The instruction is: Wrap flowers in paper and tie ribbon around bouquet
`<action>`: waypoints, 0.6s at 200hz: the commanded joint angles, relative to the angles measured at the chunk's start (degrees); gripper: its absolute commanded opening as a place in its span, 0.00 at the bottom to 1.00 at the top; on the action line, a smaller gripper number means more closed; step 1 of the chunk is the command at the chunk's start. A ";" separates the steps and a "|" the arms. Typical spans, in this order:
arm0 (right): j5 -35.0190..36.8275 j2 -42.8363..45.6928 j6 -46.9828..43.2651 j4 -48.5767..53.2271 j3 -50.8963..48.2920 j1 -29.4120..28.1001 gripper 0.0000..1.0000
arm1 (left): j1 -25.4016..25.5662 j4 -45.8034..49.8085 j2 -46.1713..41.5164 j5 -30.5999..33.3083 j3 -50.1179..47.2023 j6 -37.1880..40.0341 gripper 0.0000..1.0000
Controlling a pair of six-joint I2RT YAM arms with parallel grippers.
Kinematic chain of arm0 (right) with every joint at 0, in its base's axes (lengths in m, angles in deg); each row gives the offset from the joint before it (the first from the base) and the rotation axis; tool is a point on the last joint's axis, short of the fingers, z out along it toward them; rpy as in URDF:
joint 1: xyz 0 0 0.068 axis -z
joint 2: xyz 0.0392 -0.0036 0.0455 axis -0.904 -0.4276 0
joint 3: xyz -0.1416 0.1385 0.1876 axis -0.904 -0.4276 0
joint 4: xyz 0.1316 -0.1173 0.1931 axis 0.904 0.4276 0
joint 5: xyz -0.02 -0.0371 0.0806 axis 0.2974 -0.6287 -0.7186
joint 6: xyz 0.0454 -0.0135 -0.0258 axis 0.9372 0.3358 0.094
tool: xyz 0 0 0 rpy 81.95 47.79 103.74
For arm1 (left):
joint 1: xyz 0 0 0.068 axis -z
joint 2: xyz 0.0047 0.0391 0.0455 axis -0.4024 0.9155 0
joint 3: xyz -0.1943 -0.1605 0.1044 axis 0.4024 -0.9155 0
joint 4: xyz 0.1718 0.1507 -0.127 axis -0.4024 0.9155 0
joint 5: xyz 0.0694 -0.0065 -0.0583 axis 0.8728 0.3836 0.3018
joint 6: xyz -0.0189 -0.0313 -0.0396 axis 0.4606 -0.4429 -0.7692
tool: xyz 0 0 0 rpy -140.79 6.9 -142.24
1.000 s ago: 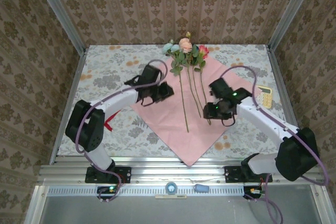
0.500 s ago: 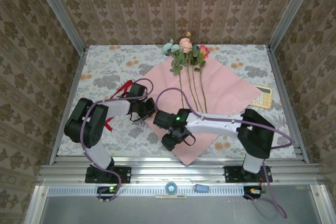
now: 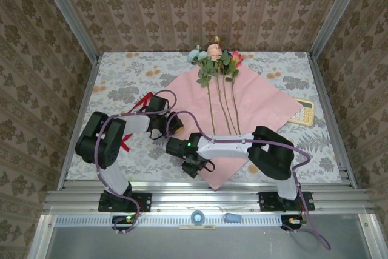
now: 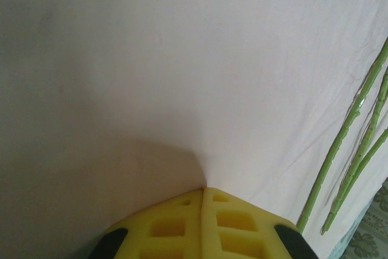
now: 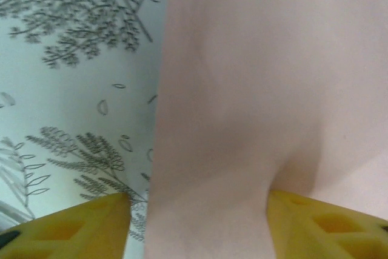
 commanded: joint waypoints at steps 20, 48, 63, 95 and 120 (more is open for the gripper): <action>6.35 1.04 -0.64 1.93 -0.81 -0.16 0.41 | -0.47 4.86 2.05 1.97 2.46 3.05 0.03; 6.14 1.98 -2.25 1.79 -0.20 -0.16 0.19 | -0.47 6.06 1.98 2.15 3.60 3.84 0.03; 5.30 2.25 -3.28 2.77 1.27 -0.13 0.13 | -0.43 8.22 0.31 3.56 4.56 4.29 0.10; -3.70 4.41 -5.17 3.44 2.70 1.92 0.10 | 0.27 19.83 -10.81 11.20 8.88 2.31 0.40; -11.61 5.55 -6.49 2.85 1.51 4.65 0.10 | 0.75 30.95 -21.61 18.32 9.19 -2.60 0.50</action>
